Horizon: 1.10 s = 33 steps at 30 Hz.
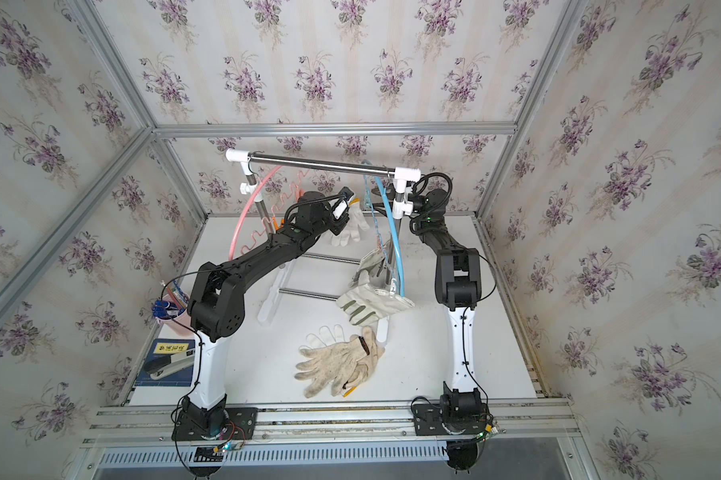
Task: Clip the gloves onto a hanger to dry
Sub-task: Open the clamp at the hanger.
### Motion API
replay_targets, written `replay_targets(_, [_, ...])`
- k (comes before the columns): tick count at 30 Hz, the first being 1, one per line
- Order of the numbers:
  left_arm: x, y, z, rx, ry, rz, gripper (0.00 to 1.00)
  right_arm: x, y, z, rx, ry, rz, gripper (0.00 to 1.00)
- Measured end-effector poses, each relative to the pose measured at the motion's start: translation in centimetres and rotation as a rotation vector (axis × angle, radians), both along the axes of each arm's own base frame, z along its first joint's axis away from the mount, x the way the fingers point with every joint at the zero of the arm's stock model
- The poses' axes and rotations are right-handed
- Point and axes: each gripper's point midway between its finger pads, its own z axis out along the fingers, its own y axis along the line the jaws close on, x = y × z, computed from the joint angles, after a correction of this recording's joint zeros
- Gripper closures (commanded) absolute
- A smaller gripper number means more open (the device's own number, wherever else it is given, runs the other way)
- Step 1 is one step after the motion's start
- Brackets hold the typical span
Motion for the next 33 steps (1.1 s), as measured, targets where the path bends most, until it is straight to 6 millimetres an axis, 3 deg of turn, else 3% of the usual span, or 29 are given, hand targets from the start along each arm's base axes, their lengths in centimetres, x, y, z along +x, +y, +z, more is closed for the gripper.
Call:
replay_targets(13, [-0.4,0.4,-0.1,0.006,0.006,0.008,1.00,-1.0,1.1,-0.9,-0.029,0.032,0.056,0.43])
replay_targets(33, [-0.4,0.7,0.0,0.006,0.006,0.012,1.00,-1.5,1.6,0.5,-0.026,0.000,0.064,0.42])
